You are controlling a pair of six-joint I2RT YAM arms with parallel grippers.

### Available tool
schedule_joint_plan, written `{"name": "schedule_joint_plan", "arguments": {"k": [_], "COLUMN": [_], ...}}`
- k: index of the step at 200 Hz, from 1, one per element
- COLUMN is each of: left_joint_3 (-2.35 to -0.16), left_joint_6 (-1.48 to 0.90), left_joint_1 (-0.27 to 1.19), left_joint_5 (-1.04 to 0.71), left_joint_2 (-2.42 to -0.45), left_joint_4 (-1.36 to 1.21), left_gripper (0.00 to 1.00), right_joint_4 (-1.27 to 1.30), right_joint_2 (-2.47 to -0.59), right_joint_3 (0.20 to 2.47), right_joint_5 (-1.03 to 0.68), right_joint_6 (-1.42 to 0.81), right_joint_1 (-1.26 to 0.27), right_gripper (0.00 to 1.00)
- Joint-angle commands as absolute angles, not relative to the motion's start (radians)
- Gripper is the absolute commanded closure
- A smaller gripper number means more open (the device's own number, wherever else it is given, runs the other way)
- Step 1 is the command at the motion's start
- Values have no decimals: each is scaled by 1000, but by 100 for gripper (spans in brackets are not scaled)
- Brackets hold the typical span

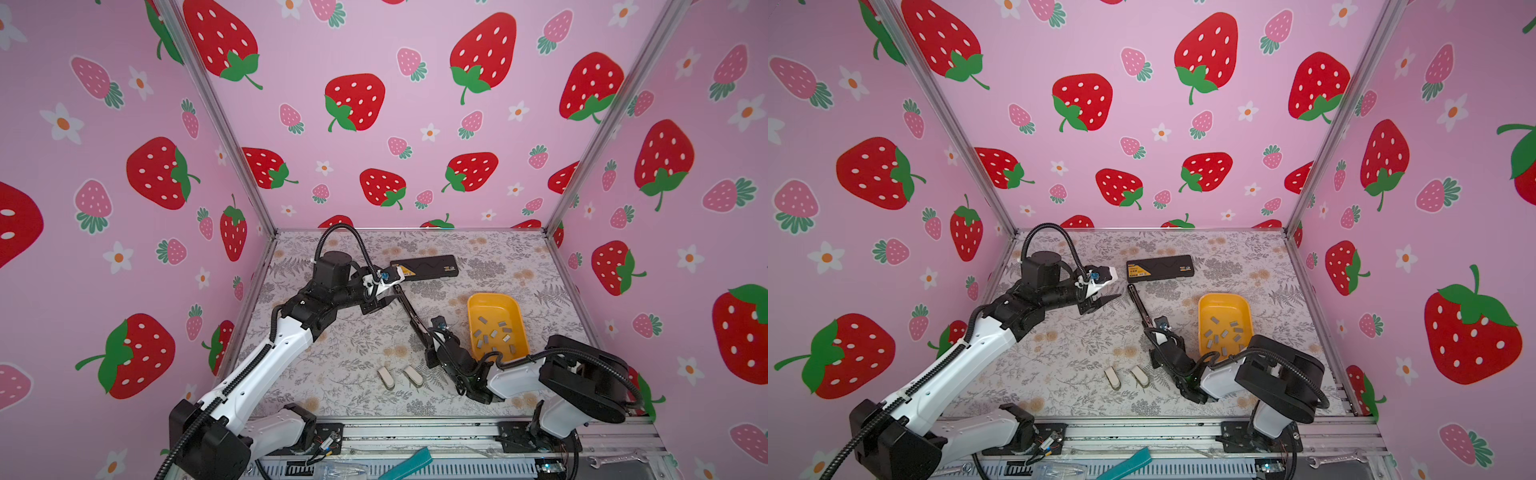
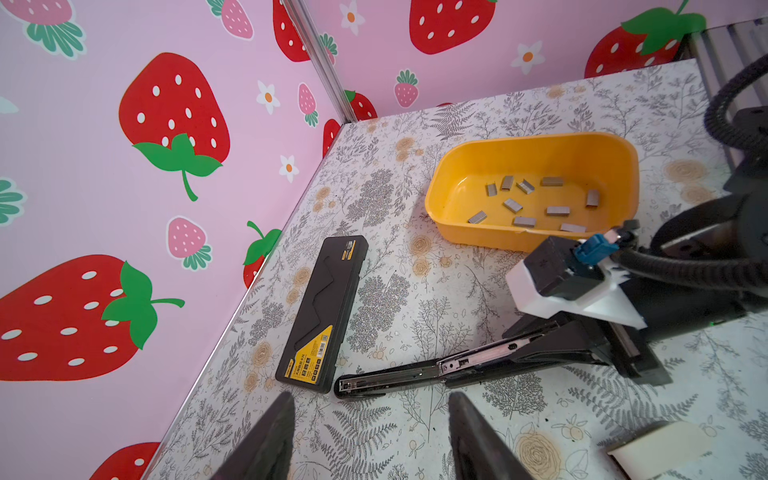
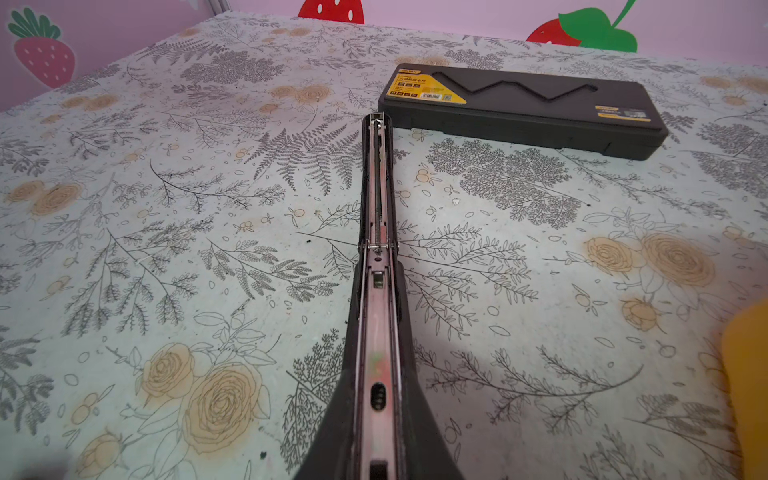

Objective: Load the staples into the stapler

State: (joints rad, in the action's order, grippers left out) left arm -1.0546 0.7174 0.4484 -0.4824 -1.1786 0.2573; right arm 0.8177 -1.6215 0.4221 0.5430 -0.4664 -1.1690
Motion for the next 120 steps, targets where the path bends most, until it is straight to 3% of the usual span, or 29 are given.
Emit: {"name": "schedule_joint_plan", "arguments": {"k": [1,12,44,120], "left_joint_3": [-1043,-1043,-1044,-1042], "left_joint_6": [712,711,712,713], "left_joint_1": [445,445,445,445], "left_joint_5": [-507,-507,-503,-502], "left_joint_2": [-1162,-1161,-1161,-1162], "left_joint_4": [235,235,238,241], "left_gripper": [39,39,39,39], "right_joint_4": [845,847,843,743], "right_joint_2": [-1637,-1642,-1649,-1660], "right_joint_3": [454,457,464,518], "right_joint_5": [574,564,539,534], "right_joint_6": [-516,-517,-517,-516], "right_joint_1": [-1172,-1172,-1172,-1172], "right_gripper": [100,99,75,72]}}
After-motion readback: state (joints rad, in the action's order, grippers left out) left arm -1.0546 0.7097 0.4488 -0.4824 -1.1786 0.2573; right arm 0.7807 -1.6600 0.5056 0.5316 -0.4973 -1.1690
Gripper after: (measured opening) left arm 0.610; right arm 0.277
